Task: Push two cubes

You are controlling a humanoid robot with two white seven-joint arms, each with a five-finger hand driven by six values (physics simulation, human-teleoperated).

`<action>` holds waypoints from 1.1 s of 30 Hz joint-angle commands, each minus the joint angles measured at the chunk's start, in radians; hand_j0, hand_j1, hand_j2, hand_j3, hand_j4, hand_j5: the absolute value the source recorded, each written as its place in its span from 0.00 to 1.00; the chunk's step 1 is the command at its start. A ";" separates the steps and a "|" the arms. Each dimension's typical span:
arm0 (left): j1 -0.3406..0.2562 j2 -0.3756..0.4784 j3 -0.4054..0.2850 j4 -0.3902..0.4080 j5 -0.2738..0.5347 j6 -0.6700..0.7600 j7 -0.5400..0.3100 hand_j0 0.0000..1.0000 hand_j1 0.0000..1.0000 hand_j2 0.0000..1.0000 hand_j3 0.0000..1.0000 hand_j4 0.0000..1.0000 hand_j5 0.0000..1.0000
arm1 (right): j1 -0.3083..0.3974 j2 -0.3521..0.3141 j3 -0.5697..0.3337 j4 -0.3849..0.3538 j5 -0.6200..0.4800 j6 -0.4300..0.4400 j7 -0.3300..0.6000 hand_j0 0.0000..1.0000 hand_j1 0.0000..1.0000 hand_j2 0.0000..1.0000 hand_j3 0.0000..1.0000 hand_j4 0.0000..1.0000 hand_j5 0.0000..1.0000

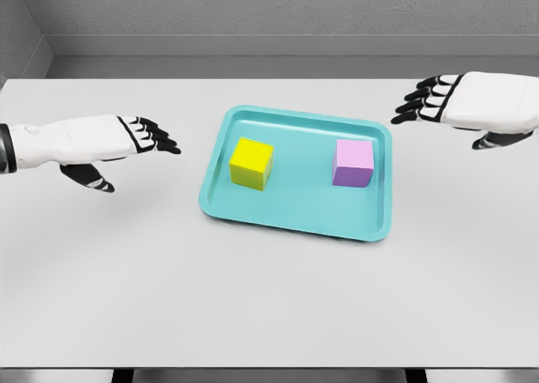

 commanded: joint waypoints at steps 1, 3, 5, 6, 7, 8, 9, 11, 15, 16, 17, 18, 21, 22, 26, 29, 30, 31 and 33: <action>0.000 0.002 -0.002 0.000 0.003 0.003 0.000 1.00 1.00 1.00 1.00 1.00 1.00 | 0.000 0.003 0.000 0.000 -0.004 0.003 0.000 1.00 1.00 1.00 1.00 1.00 1.00; -0.002 0.001 -0.004 0.000 -0.003 0.003 0.000 1.00 1.00 1.00 1.00 1.00 1.00 | 0.000 0.002 0.000 0.000 -0.005 0.003 0.000 1.00 1.00 1.00 1.00 1.00 1.00; -0.012 -0.001 -0.007 0.005 -0.011 0.003 0.000 1.00 1.00 1.00 1.00 1.00 1.00 | 0.000 0.002 0.000 0.000 -0.005 0.003 0.000 1.00 1.00 1.00 1.00 1.00 1.00; -0.055 -0.041 -0.020 0.066 -0.033 0.003 0.000 0.94 0.94 0.94 0.94 0.94 0.94 | 0.000 0.002 0.000 0.000 -0.007 0.003 0.000 1.00 1.00 1.00 1.00 1.00 1.00; -0.110 -0.122 -0.053 0.129 -0.142 0.003 0.000 0.89 0.89 0.89 0.89 0.89 0.89 | 0.000 0.000 0.002 0.003 -0.007 0.003 0.000 1.00 1.00 1.00 1.00 1.00 1.00; -0.149 -0.197 -0.083 0.216 -0.237 0.003 0.000 0.69 0.69 0.69 0.69 0.69 0.69 | 0.005 -0.001 0.006 0.004 -0.005 0.003 0.000 0.88 0.88 0.88 0.88 0.88 0.88; -0.176 -0.257 -0.108 0.302 -0.276 0.003 0.000 0.47 0.47 0.47 0.47 0.47 0.47 | 0.005 -0.001 0.034 0.004 -0.005 0.003 0.000 0.69 0.69 0.69 0.69 0.69 0.69; -0.179 -0.306 -0.116 0.362 -0.276 0.003 0.000 0.20 0.20 0.20 0.20 0.20 0.20 | 0.006 -0.001 0.066 0.004 -0.004 0.003 0.000 0.41 0.41 0.41 0.41 0.41 0.41; -0.190 -0.306 -0.132 0.362 -0.268 0.003 0.000 0.01 0.01 0.01 0.01 0.01 0.01 | 0.014 -0.001 0.091 0.018 0.001 0.003 0.000 0.05 0.05 0.05 0.05 0.05 0.05; -0.190 -0.306 -0.137 0.362 -0.268 0.003 0.000 0.01 0.01 0.01 0.01 0.01 0.01 | 0.012 0.000 0.097 0.029 0.019 0.003 0.000 0.05 0.05 0.05 0.05 0.05 0.05; -0.190 -0.311 -0.139 0.362 -0.270 0.003 0.000 0.01 0.01 0.01 0.01 0.01 0.01 | 0.012 0.003 0.115 0.037 0.031 0.003 0.000 0.06 0.06 0.06 0.06 0.06 0.06; -0.192 -0.318 -0.139 0.362 -0.268 0.003 0.000 0.01 0.01 0.01 0.01 0.01 0.01 | 0.014 0.014 0.125 0.040 0.033 0.003 0.000 0.06 0.06 0.06 0.06 0.06 0.06; -0.198 -0.344 -0.151 0.362 -0.268 0.003 0.000 0.01 0.01 0.01 0.01 0.01 0.01 | 0.014 0.054 0.157 0.083 0.051 0.003 0.000 0.07 0.07 0.07 0.07 0.07 0.07; -0.204 -0.349 -0.152 0.362 -0.268 0.003 0.000 0.02 0.02 0.02 0.02 0.02 0.02 | 0.014 0.079 0.158 0.096 0.079 0.003 0.000 0.07 0.07 0.07 0.07 0.07 0.07; -0.218 -0.432 -0.152 0.450 -0.254 0.003 0.000 0.02 0.02 0.02 0.02 0.02 0.02 | 0.003 0.123 0.183 0.133 0.096 0.003 0.000 0.09 0.09 0.09 0.09 0.09 0.09; -0.229 -0.460 -0.151 0.574 -0.196 0.003 0.000 0.03 0.03 0.03 0.03 0.03 0.03 | -0.012 0.174 0.198 0.218 0.130 0.003 0.000 0.09 0.09 0.09 0.09 0.09 0.09; -0.229 -0.464 -0.151 0.575 -0.184 0.003 0.000 0.03 0.03 0.03 0.03 0.03 0.03 | -0.020 0.177 0.209 0.228 0.130 0.003 0.000 0.10 0.10 0.10 0.10 0.10 0.10; -0.229 -0.470 -0.151 0.575 -0.184 0.003 0.000 0.03 0.03 0.03 0.03 0.03 0.03 | -0.028 0.184 0.217 0.239 0.130 0.003 0.000 0.10 0.10 0.10 0.10 0.10 0.10; -0.230 -0.496 -0.151 0.574 -0.184 0.003 0.000 0.03 0.03 0.03 0.03 0.03 0.03 | -0.037 0.207 0.238 0.267 0.148 0.003 0.000 0.10 0.10 0.10 0.10 0.10 0.10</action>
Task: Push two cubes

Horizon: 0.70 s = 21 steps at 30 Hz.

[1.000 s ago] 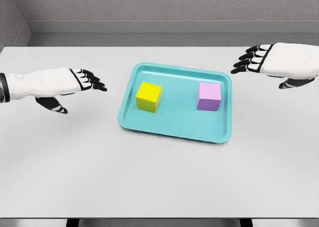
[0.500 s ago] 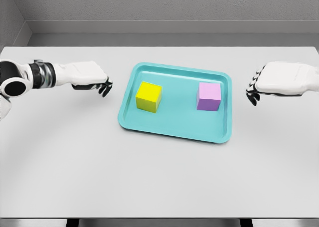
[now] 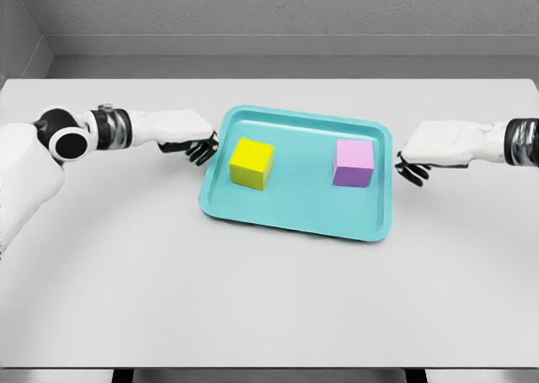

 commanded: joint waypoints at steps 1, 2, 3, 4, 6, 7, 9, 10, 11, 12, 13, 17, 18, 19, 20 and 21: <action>-0.008 -0.025 0.001 0.013 0.017 0.003 0.000 0.03 0.03 0.03 0.03 0.03 0.03 | -0.006 0.031 0.041 0.040 0.014 0.002 0.000 0.11 0.11 0.11 0.11 0.11 0.11; -0.017 -0.029 0.000 0.011 0.018 0.003 0.000 0.03 0.03 0.03 0.03 0.03 0.03 | -0.015 0.033 0.058 0.042 0.014 0.002 0.000 0.12 0.12 0.12 0.12 0.12 0.12; -0.018 -0.031 0.001 0.010 0.018 0.003 0.000 0.03 0.03 0.03 0.03 0.03 0.03 | -0.018 0.035 0.061 0.047 0.014 0.002 0.000 0.12 0.12 0.12 0.12 0.12 0.12; -0.021 -0.033 0.001 0.008 0.017 0.003 0.000 0.03 0.03 0.03 0.03 0.03 0.03 | -0.026 0.035 0.062 0.063 0.014 0.002 0.000 0.12 0.12 0.12 0.12 0.12 0.12; -0.028 -0.046 -0.003 0.010 0.008 0.003 0.000 0.03 0.03 0.03 0.03 0.03 0.03 | -0.032 0.035 0.062 0.091 0.014 0.002 0.000 0.12 0.12 0.12 0.12 0.12 0.12; -0.028 -0.051 -0.003 0.013 0.003 0.003 0.000 0.03 0.03 0.03 0.03 0.03 0.03 | -0.032 0.038 0.062 0.093 0.014 0.002 0.000 0.12 0.12 0.12 0.12 0.12 0.12; -0.028 -0.051 -0.017 0.013 0.003 0.003 0.000 0.03 0.03 0.03 0.03 0.03 0.03 | -0.034 0.039 0.064 0.094 0.014 0.002 0.000 0.12 0.12 0.12 0.12 0.12 0.12; -0.028 -0.051 -0.029 0.014 0.003 0.003 0.000 0.03 0.03 0.03 0.03 0.03 0.03 | -0.035 0.056 0.064 0.108 0.015 0.002 0.000 0.12 0.12 0.12 0.12 0.12 0.12; -0.028 -0.052 -0.040 0.016 0.003 0.003 0.000 0.03 0.03 0.03 0.03 0.03 0.03 | -0.041 0.074 0.069 0.128 0.029 0.002 0.000 0.12 0.12 0.12 0.12 0.12 0.12; -0.028 -0.052 -0.042 0.016 0.002 0.003 0.000 0.03 0.03 0.03 0.03 0.03 0.03 | -0.054 0.079 0.079 0.132 0.038 0.002 0.000 0.12 0.12 0.12 0.12 0.12 0.12; -0.026 -0.052 -0.042 0.016 0.003 0.003 0.000 0.03 0.03 0.03 0.03 0.03 0.03 | -0.057 0.082 0.081 0.145 0.040 0.002 0.000 0.12 0.12 0.12 0.12 0.12 0.12; -0.028 -0.052 -0.048 0.016 -0.001 0.003 0.000 0.03 0.03 0.03 0.03 0.03 0.03 | -0.078 0.130 0.116 0.218 0.041 0.002 0.000 0.12 0.12 0.12 0.12 0.12 0.12; -0.028 -0.062 -0.048 0.016 -0.001 0.003 0.000 0.03 0.03 0.03 0.03 0.03 0.03 | -0.086 0.133 0.122 0.234 0.044 0.002 0.000 0.12 0.12 0.12 0.12 0.12 0.12; -0.028 -0.066 -0.048 0.016 -0.001 0.003 0.000 0.03 0.03 0.03 0.03 0.03 0.03 | -0.087 0.134 0.122 0.240 0.050 0.002 0.000 0.12 0.12 0.12 0.12 0.12 0.12; -0.028 -0.068 -0.048 0.016 -0.001 0.003 0.000 0.03 0.03 0.03 0.03 0.03 0.03 | -0.089 0.139 0.122 0.249 0.052 0.002 0.000 0.12 0.12 0.12 0.12 0.12 0.12; -0.028 -0.068 -0.048 0.016 -0.001 0.003 0.000 0.03 0.03 0.03 0.03 0.03 0.03 | -0.091 0.146 0.122 0.261 0.056 0.002 0.000 0.12 0.12 0.12 0.12 0.12 0.12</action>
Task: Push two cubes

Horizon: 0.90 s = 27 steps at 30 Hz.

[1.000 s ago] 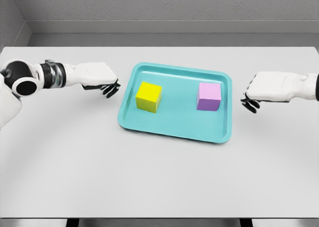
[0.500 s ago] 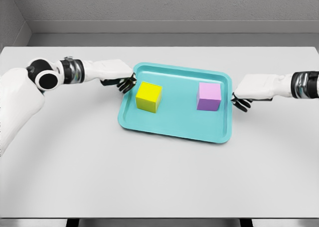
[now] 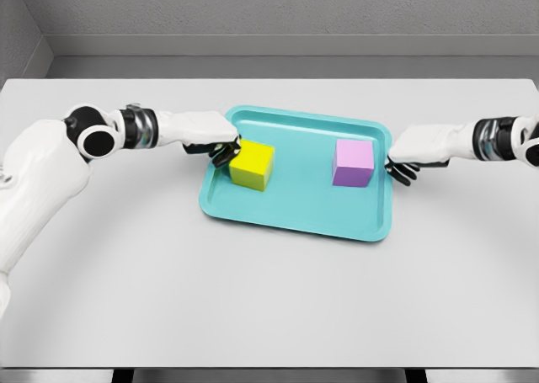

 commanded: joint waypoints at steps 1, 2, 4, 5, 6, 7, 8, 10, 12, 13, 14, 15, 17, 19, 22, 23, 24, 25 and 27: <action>0.000 -0.008 -0.003 0.002 -0.004 -0.004 0.000 0.03 0.03 0.03 0.03 0.03 0.03 | 0.000 0.019 0.005 0.030 0.003 0.002 0.000 0.12 0.12 0.12 0.12 0.12 0.12; 0.000 -0.011 -0.005 0.000 -0.004 -0.004 0.000 0.03 0.03 0.03 0.03 0.03 0.03 | -0.002 0.022 0.005 0.030 0.003 0.002 0.000 0.12 0.12 0.12 0.12 0.12 0.12; 0.000 -0.022 -0.008 0.000 -0.003 -0.004 0.000 0.03 0.03 0.03 0.03 0.03 0.03 | -0.008 0.031 0.019 0.030 0.003 0.002 0.000 0.12 0.12 0.12 0.12 0.12 0.12; 0.000 -0.025 -0.008 0.000 -0.003 -0.004 0.000 0.03 0.03 0.03 0.03 0.03 0.03 | -0.008 0.039 0.019 0.030 0.003 0.002 0.000 0.12 0.12 0.12 0.12 0.12 0.12; 0.000 -0.030 -0.008 0.002 -0.001 -0.004 0.000 0.03 0.03 0.03 0.03 0.03 0.03 | -0.009 0.041 0.019 0.030 0.003 0.002 0.000 0.12 0.12 0.12 0.12 0.12 0.12; 0.000 -0.031 -0.008 0.002 0.000 -0.004 0.000 0.03 0.03 0.03 0.03 0.03 0.03 | -0.015 0.045 0.020 0.030 0.003 0.002 0.000 0.12 0.12 0.12 0.12 0.12 0.12; 0.000 -0.036 -0.008 0.002 0.002 -0.004 0.000 0.03 0.03 0.03 0.03 0.03 0.03 | -0.015 0.050 0.020 0.030 0.003 0.002 0.000 0.12 0.12 0.12 0.12 0.12 0.12; 0.000 -0.036 -0.008 0.002 0.005 -0.004 0.000 0.04 0.04 0.04 0.04 0.04 0.04 | -0.021 0.054 0.026 0.030 0.003 0.002 0.000 0.12 0.12 0.12 0.12 0.12 0.12; -0.011 -0.018 -0.005 0.026 0.026 -0.004 0.000 0.11 0.11 0.11 0.11 0.11 0.11 | -0.021 0.064 0.028 0.030 0.003 0.002 0.000 0.12 0.12 0.12 0.12 0.12 0.12; -0.015 -0.002 -0.005 0.038 0.056 -0.004 0.000 0.11 0.11 0.11 0.11 0.11 0.11 | -0.021 0.068 0.029 0.030 0.003 0.002 0.000 0.12 0.12 0.12 0.12 0.12 0.12; -0.017 0.019 -0.005 0.028 0.083 -0.004 0.000 0.12 0.12 0.12 0.12 0.12 0.12 | -0.021 0.068 0.029 0.030 0.003 0.002 0.000 0.12 0.12 0.12 0.12 0.12 0.12; -0.017 0.033 -0.005 0.028 0.145 -0.004 0.000 0.12 0.12 0.12 0.12 0.12 0.12 | -0.025 0.070 0.029 0.030 0.003 0.002 0.000 0.12 0.12 0.12 0.12 0.12 0.12; -0.018 0.064 -0.005 0.029 0.185 -0.004 0.000 0.13 0.13 0.13 0.13 0.13 0.13 | -0.028 0.073 0.029 0.030 0.005 0.002 0.000 0.12 0.12 0.12 0.12 0.12 0.12; -0.018 0.084 -0.028 0.031 0.171 -0.004 0.000 0.13 0.13 0.13 0.13 0.13 0.13 | -0.037 0.071 0.028 0.068 0.017 0.002 0.000 0.12 0.12 0.12 0.12 0.12 0.12; -0.017 0.073 -0.105 0.009 0.168 -0.004 0.000 0.13 0.13 0.13 0.13 0.13 0.13 | -0.051 0.073 0.028 0.102 0.017 0.002 0.000 0.12 0.12 0.12 0.12 0.12 0.12; -0.017 0.071 -0.120 -0.014 0.166 -0.004 0.000 0.13 0.13 0.13 0.13 0.13 0.13 | -0.051 0.073 0.028 0.110 0.017 0.002 0.000 0.12 0.12 0.12 0.12 0.12 0.12; -0.017 0.073 -0.151 -0.032 0.166 -0.004 0.000 0.13 0.13 0.13 0.13 0.13 0.13 | -0.051 0.074 0.028 0.119 0.019 0.002 0.000 0.12 0.12 0.12 0.12 0.12 0.12; -0.017 0.071 -0.166 -0.034 0.166 -0.004 0.000 0.13 0.13 0.13 0.13 0.13 0.13 | -0.057 0.076 0.028 0.119 0.019 0.002 0.000 0.12 0.12 0.12 0.12 0.12 0.12; -0.015 0.064 -0.169 -0.034 0.165 -0.004 0.000 0.12 0.12 0.12 0.12 0.12 0.12 | -0.063 0.100 0.028 0.123 0.020 0.002 0.000 0.12 0.12 0.12 0.12 0.12 0.12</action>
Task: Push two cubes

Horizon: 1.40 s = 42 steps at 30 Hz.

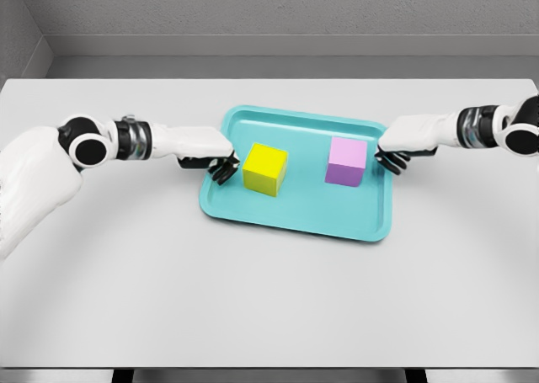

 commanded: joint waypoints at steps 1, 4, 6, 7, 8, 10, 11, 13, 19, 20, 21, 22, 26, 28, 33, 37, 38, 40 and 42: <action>0.000 -0.005 -0.023 -0.012 0.016 0.001 -0.005 0.12 0.12 0.12 0.12 0.12 0.12 | -0.002 0.016 -0.001 0.014 -0.002 0.002 0.000 0.12 0.12 0.12 0.12 0.12 0.12; 0.000 -0.021 -0.023 -0.011 -0.011 0.001 -0.005 0.12 0.12 0.12 0.12 0.12 0.12 | -0.012 0.039 0.001 0.034 -0.002 0.002 0.000 0.12 0.12 0.12 0.12 0.12 0.12; 0.000 -0.028 -0.022 -0.011 -0.011 0.001 -0.005 0.12 0.12 0.12 0.12 0.12 0.12 | -0.012 0.047 0.001 0.034 0.009 0.002 0.000 0.12 0.12 0.12 0.12 0.12 0.12; -0.002 -0.029 -0.022 -0.011 -0.011 0.001 -0.005 0.12 0.12 0.12 0.12 0.12 0.12 | -0.014 0.054 0.001 0.034 0.009 0.002 0.000 0.12 0.12 0.12 0.12 0.12 0.12; -0.002 -0.035 -0.022 -0.011 -0.011 0.001 -0.005 0.12 0.12 0.12 0.12 0.12 0.12 | -0.014 0.056 0.001 0.033 0.010 0.002 0.000 0.12 0.12 0.12 0.12 0.12 0.12; -0.002 -0.040 -0.022 -0.011 -0.011 0.001 -0.005 0.12 0.12 0.12 0.12 0.12 0.12 | -0.017 0.071 0.019 0.033 0.010 0.002 0.000 0.12 0.12 0.12 0.12 0.12 0.12; -0.002 -0.040 -0.022 -0.011 -0.011 0.001 -0.005 0.12 0.12 0.12 0.12 0.12 0.12 | -0.021 0.071 0.019 0.033 0.010 0.002 0.000 0.12 0.12 0.12 0.12 0.12 0.12; -0.003 -0.040 -0.020 -0.011 -0.011 0.001 -0.005 0.12 0.12 0.12 0.12 0.12 0.12 | -0.026 0.077 0.021 0.033 0.012 0.002 0.000 0.12 0.12 0.12 0.12 0.12 0.12; -0.018 -0.043 -0.016 -0.003 -0.011 0.001 -0.005 0.12 0.12 0.12 0.12 0.12 0.12 | -0.038 0.096 0.025 0.030 0.015 0.002 0.000 0.12 0.12 0.12 0.12 0.12 0.12; -0.018 -0.052 -0.016 -0.003 -0.011 0.001 -0.005 0.12 0.12 0.12 0.12 0.12 0.12 | -0.041 0.097 0.025 0.030 0.016 0.002 0.000 0.12 0.12 0.12 0.12 0.12 0.12; -0.018 -0.060 -0.016 -0.005 -0.011 0.001 -0.005 0.12 0.12 0.12 0.12 0.12 0.12 | -0.043 0.099 0.025 0.030 0.016 0.002 0.000 0.12 0.12 0.12 0.12 0.12 0.12; -0.018 -0.067 -0.016 -0.005 -0.011 0.001 -0.005 0.12 0.12 0.12 0.12 0.12 0.12 | -0.043 0.108 0.027 0.030 0.016 0.002 0.000 0.12 0.12 0.12 0.12 0.12 0.12; -0.018 -0.075 -0.016 -0.005 -0.011 0.001 -0.005 0.11 0.11 0.11 0.11 0.11 0.11 | -0.048 0.119 0.027 0.030 0.018 0.002 0.000 0.12 0.12 0.12 0.12 0.12 0.12; -0.025 -0.074 -0.016 -0.003 -0.011 0.001 -0.005 0.11 0.11 0.11 0.11 0.11 0.11 | -0.051 0.122 0.027 0.030 0.019 0.002 0.000 0.12 0.12 0.12 0.12 0.12 0.12; -0.044 0.046 -0.011 -0.012 0.048 0.001 -0.005 0.12 0.12 0.12 0.12 0.12 0.12 | -0.057 0.142 0.027 0.030 0.038 0.002 0.000 0.12 0.12 0.12 0.12 0.12 0.12; -0.044 0.101 -0.010 -0.005 0.127 0.001 -0.005 0.12 0.12 0.12 0.12 0.12 0.12 | -0.058 0.130 0.013 0.034 0.032 0.002 0.000 0.12 0.12 0.12 0.12 0.12 0.12; -0.044 0.101 -0.010 -0.003 0.129 0.001 -0.005 0.12 0.12 0.12 0.12 0.12 0.12 | -0.061 0.114 -0.002 0.034 0.029 0.002 0.000 0.13 0.13 0.13 0.13 0.13 0.13; -0.044 0.103 -0.008 -0.006 0.129 0.001 -0.005 0.12 0.12 0.12 0.12 0.12 0.12 | -0.058 0.094 -0.016 0.034 0.027 0.002 0.000 0.16 0.16 0.16 0.16 0.16 0.16; -0.044 0.103 -0.008 -0.006 0.129 0.001 -0.005 0.12 0.12 0.12 0.12 0.12 0.12 | -0.057 0.087 -0.018 0.034 0.027 0.002 0.000 0.16 0.16 0.16 0.16 0.16 0.16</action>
